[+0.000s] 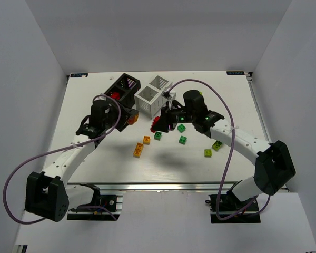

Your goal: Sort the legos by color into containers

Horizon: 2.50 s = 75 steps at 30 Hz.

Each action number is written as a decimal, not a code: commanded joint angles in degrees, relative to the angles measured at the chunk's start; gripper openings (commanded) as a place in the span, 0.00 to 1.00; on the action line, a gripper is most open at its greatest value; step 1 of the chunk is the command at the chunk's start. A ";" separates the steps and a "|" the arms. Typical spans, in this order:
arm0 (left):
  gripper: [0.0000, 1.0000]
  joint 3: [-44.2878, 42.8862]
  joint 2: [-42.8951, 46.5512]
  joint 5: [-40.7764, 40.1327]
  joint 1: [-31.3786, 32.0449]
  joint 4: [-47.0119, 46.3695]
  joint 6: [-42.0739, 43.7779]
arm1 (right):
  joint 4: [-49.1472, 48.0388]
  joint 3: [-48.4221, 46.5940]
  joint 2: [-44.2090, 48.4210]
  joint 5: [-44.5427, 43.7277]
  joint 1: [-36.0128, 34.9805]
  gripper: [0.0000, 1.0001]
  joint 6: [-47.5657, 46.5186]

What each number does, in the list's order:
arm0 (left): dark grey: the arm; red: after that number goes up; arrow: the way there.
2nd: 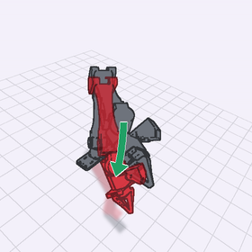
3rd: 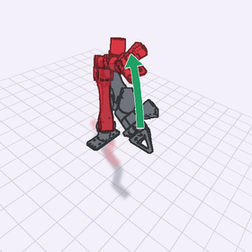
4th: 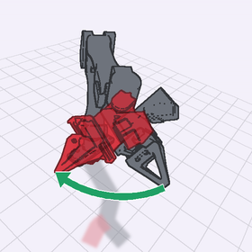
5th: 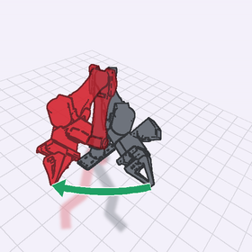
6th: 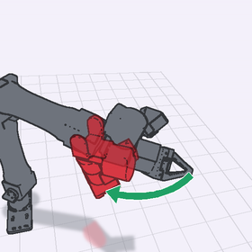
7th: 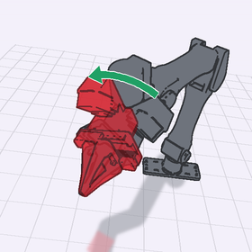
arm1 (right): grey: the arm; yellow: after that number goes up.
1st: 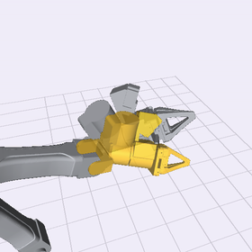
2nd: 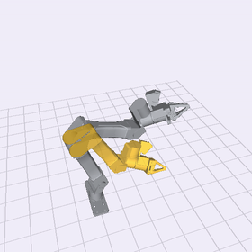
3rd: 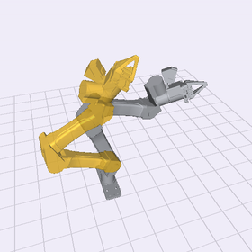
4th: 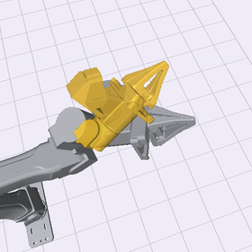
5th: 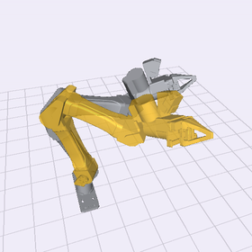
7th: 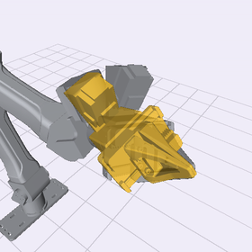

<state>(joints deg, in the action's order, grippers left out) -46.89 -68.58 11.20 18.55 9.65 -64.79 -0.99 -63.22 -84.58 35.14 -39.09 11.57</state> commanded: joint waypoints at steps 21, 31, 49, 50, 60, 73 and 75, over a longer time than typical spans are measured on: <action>0.00 -19.47 14.52 -36.51 -5.89 32.71 20.85 | -20.28 -44.86 -38.17 -7.52 -3.00 0.00 -8.84; 0.00 -17.18 17.51 -37.48 -5.89 33.94 20.76 | -28.00 -57.89 -52.88 -15.44 -5.91 0.12 -12.53; 0.00 -15.95 18.74 -36.51 -5.89 35.53 18.92 | -30.03 -60.44 -59.74 -19.06 -6.44 0.63 -16.41; 0.00 -15.95 18.83 -36.43 -5.89 35.53 18.83 | -29.86 -60.27 -59.65 -18.88 -6.44 0.65 -16.58; 0.00 -15.07 20.41 -34.67 -5.89 35.00 17.60 | -30.29 -58.86 -56.58 -17.47 -6.26 0.75 -17.02; 0.00 -8.75 18.66 -19.56 -5.89 20.16 19.09 | -18.08 -40.79 -31.56 7.88 3.21 0.89 -22.38; 0.00 -7.78 17.43 -17.01 -5.89 18.83 19.18 | -17.99 -36.82 -26.81 13.62 5.86 0.77 -20.90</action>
<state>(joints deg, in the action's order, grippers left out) -55.72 -50.37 -11.22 12.82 33.91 -46.35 -20.93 -104.27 -118.30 37.26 -37.28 -9.21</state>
